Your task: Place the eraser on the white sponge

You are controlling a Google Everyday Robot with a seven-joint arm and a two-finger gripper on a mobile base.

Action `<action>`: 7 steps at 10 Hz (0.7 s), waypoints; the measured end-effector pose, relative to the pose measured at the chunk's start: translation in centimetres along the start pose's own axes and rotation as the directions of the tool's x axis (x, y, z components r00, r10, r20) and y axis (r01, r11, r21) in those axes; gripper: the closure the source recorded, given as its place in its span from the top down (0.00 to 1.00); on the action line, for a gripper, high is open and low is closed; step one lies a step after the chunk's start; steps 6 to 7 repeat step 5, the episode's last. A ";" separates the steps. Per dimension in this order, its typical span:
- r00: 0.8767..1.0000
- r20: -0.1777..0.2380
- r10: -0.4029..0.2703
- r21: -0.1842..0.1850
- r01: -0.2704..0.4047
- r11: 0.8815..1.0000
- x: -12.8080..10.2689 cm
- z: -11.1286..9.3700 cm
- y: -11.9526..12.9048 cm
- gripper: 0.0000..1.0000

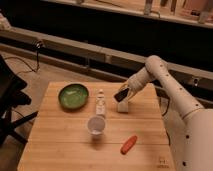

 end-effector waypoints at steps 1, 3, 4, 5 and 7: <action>1.000 -0.003 0.005 -0.013 -0.005 1.000 0.1 0.2 0.2 0.80; 1.000 -0.009 0.004 -0.030 -0.004 1.000 -0.1 0.6 0.1 0.80; 1.000 -0.014 0.005 -0.033 -0.005 0.999 -0.1 0.5 0.2 0.80; 1.000 -0.019 0.007 -0.026 -0.008 1.000 -0.1 0.4 0.2 0.78; 1.000 -0.019 0.007 -0.026 -0.008 1.000 -0.1 0.4 0.2 0.78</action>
